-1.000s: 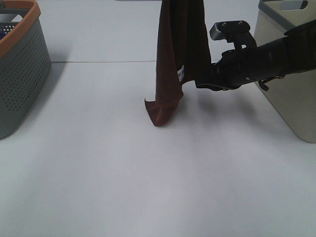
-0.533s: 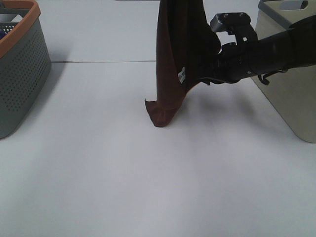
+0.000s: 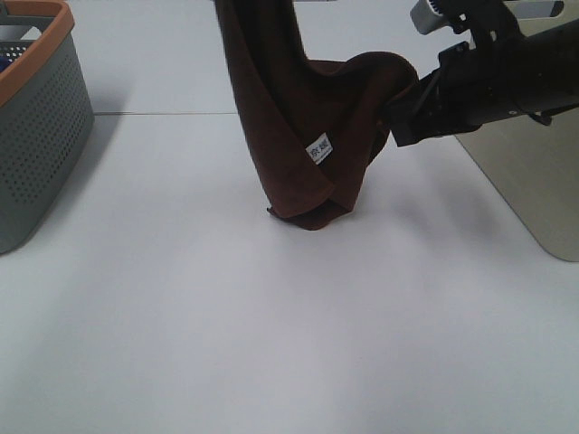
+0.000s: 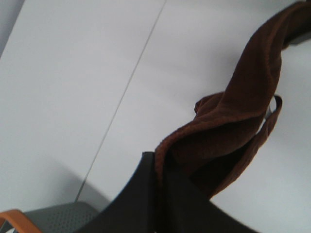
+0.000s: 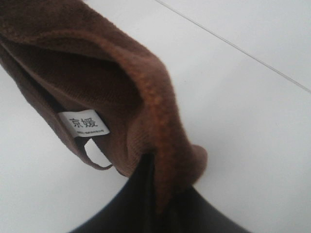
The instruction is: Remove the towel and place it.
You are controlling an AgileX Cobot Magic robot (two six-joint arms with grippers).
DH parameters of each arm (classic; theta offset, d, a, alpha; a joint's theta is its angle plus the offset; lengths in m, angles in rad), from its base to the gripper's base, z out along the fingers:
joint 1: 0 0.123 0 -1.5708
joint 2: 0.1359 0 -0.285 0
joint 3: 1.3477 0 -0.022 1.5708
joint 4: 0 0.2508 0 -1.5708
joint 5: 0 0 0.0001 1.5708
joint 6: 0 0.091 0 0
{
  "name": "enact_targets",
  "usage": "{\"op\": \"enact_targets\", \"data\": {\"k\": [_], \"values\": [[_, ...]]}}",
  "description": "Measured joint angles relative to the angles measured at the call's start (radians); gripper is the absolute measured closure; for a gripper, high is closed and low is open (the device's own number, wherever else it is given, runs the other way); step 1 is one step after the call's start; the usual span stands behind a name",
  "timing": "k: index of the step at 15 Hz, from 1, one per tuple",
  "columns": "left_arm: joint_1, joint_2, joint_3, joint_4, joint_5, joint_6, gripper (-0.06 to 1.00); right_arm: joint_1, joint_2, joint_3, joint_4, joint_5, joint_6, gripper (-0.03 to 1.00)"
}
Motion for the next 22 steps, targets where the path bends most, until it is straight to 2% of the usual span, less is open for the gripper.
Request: {"op": "enact_targets", "data": {"k": [3,5,7,9,12,16,19,22], "values": [[0.000,-0.031,0.000,0.058,0.054,0.007,0.94,0.000,-0.106,0.004,-0.171,0.082,0.003,0.97],[0.015,-0.032,0.000,0.106,0.057,0.002,0.94,0.000,-0.151,0.004,-0.260,0.078,-0.007,0.97],[0.056,-0.028,0.000,0.106,0.057,-0.020,0.94,0.000,-0.165,-0.025,-0.317,0.054,-0.023,0.97],[0.112,-0.023,0.000,0.062,0.058,-0.039,0.94,0.000,-0.167,-0.072,-0.325,0.047,-0.024,0.97],[0.141,-0.015,0.000,-0.026,0.059,-0.041,0.94,0.000,-0.157,-0.128,-0.326,0.047,-0.024,0.97],[0.223,0.034,0.000,-0.033,-0.062,-0.041,0.94,0.000,0.016,-0.297,-0.322,0.024,-0.024,0.97],[0.291,0.074,0.000,-0.054,-0.192,-0.042,0.94,0.000,0.140,-0.463,-0.289,0.010,-0.024,0.97],[0.317,0.113,0.000,-0.055,-0.341,-0.042,0.94,0.000,0.260,-0.622,-0.275,-0.025,-0.024,0.97]]}}
